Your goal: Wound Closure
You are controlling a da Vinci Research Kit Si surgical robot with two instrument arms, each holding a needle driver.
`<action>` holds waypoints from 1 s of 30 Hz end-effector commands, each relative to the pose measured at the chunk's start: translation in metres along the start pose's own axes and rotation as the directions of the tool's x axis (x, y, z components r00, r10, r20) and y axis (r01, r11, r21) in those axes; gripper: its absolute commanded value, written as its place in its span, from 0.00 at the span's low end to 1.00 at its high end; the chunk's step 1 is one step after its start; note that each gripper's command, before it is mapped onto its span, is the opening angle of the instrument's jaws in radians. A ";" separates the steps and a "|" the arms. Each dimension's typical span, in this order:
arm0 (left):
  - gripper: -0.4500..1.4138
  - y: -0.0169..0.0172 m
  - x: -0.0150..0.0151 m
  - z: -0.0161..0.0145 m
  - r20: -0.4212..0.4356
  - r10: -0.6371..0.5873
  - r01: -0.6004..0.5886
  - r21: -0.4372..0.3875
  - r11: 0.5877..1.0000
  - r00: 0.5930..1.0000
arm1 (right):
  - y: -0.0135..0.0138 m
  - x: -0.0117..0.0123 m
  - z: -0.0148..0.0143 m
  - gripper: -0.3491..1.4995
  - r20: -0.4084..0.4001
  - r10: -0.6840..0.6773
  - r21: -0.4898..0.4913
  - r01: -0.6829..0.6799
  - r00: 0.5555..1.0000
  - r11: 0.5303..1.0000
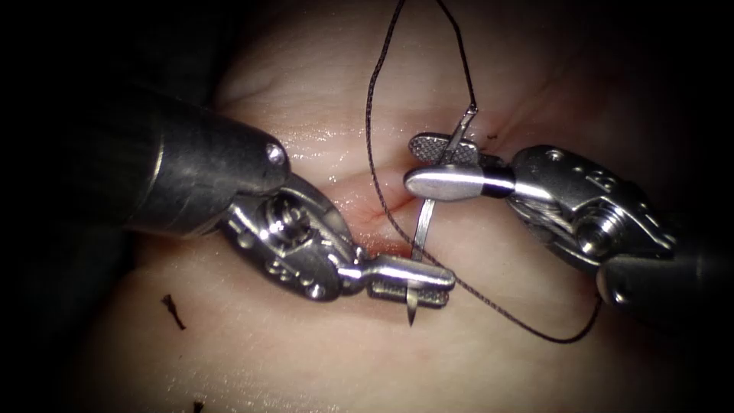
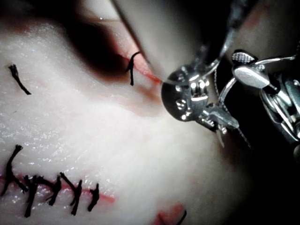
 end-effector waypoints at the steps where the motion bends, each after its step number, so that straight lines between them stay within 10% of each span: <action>1: 0.00 0.0004 -0.0002 0.0007 0.000 0.000 0.000 0.000 1.000 1.000 | 0.0001 -0.0008 0.0007 0.00 0.014 -0.005 -0.004 0.005 1.000 1.000; 8: 0.00 0.0003 0.0000 0.0010 0.003 -0.006 0.006 0.004 1.000 1.000 | 0.0004 -0.0006 0.0003 0.00 0.034 -0.001 -0.089 0.004 0.999 0.996; 10: 0.53 0.0003 0.0000 0.0010 -0.001 -0.077 0.077 0.005 0.997 0.997 | 0.0005 -0.0005 0.0001 0.00 0.033 -0.016 -0.096 0.019 0.999 0.995; 14: 0.79 0.0005 0.0004 0.0009 -0.019 -0.210 0.211 0.057 0.976 0.977 | 0.0009 0.0003 -0.0006 0.00 0.004 -0.118 -0.129 0.118 0.993 0.985; 24: 0.82 0.0016 0.0017 0.0008 -0.040 -0.338 0.340 0.075 0.937 0.940 | 0.0008 0.0023 -0.0016 0.00 0.037 -0.558 -0.222 0.551 0.829 0.804; 30: 0.80 0.0017 0.0006 0.0026 0.091 -0.412 0.398 0.138 0.907 0.907 | -0.0008 0.0029 -0.0017 0.00 0.104 -0.696 -0.245 0.696 0.711 0.675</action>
